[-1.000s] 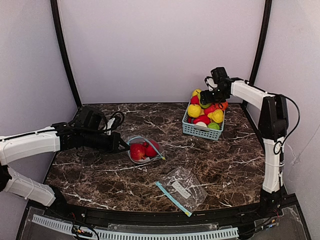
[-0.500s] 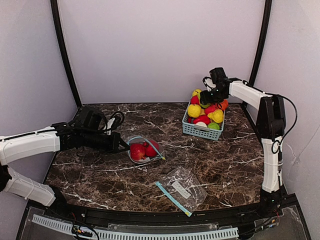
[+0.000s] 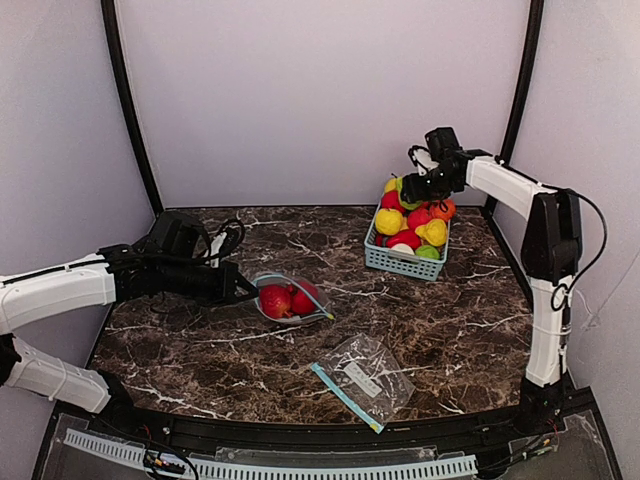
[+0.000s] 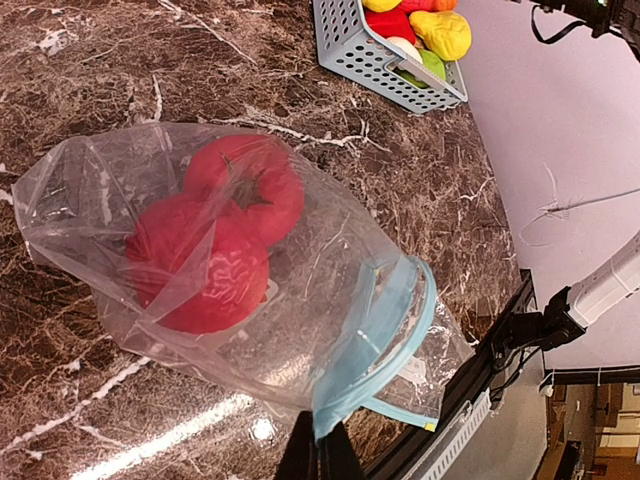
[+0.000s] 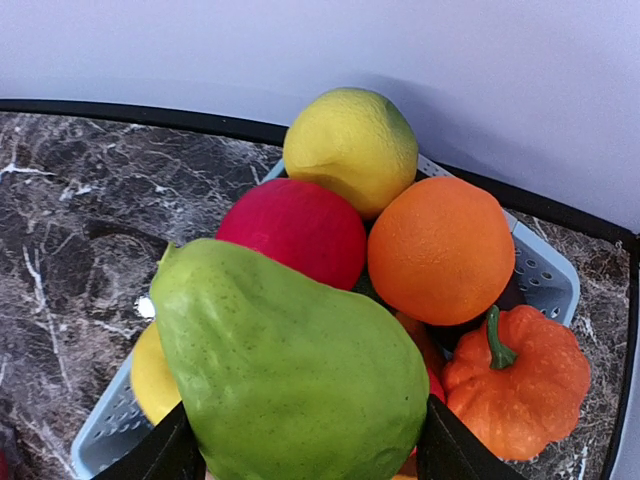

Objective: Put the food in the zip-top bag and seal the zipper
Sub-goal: Pick up the fake fruit from the bin, then place the fake fruit in the zipper food storage bag.

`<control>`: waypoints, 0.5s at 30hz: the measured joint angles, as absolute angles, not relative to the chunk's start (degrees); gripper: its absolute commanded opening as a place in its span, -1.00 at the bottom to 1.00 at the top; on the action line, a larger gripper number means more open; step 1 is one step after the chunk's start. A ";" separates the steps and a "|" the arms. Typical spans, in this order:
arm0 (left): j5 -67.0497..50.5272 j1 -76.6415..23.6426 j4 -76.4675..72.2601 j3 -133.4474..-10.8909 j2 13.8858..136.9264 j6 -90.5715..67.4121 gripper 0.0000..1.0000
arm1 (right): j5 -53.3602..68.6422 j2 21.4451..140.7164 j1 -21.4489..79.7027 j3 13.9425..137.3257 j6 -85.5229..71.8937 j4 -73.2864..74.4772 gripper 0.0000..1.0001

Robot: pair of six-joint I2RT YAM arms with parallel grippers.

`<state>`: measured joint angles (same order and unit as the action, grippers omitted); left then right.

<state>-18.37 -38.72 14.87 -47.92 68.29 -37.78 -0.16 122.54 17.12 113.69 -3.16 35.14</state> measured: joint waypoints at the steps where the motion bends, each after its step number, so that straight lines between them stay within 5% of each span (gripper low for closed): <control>1: -18.37 -38.72 14.87 -47.92 68.29 -37.78 -0.99 | 0.45 121.05 17.12 113.06 -3.29 35.22 0.15; 10: -18.31 -38.72 14.79 -47.92 68.27 -37.76 -0.99 | 9.58 96.40 18.92 98.50 -5.26 31.70 0.12; 15: -18.17 -38.44 14.61 -47.92 68.27 -37.76 -0.99 | 15.51 84.55 29.36 82.87 -7.73 25.80 0.12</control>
<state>-18.17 -38.44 14.61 -47.92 68.27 -37.76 15.51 84.55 29.36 82.87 -7.73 25.80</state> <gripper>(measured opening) 0.009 0.644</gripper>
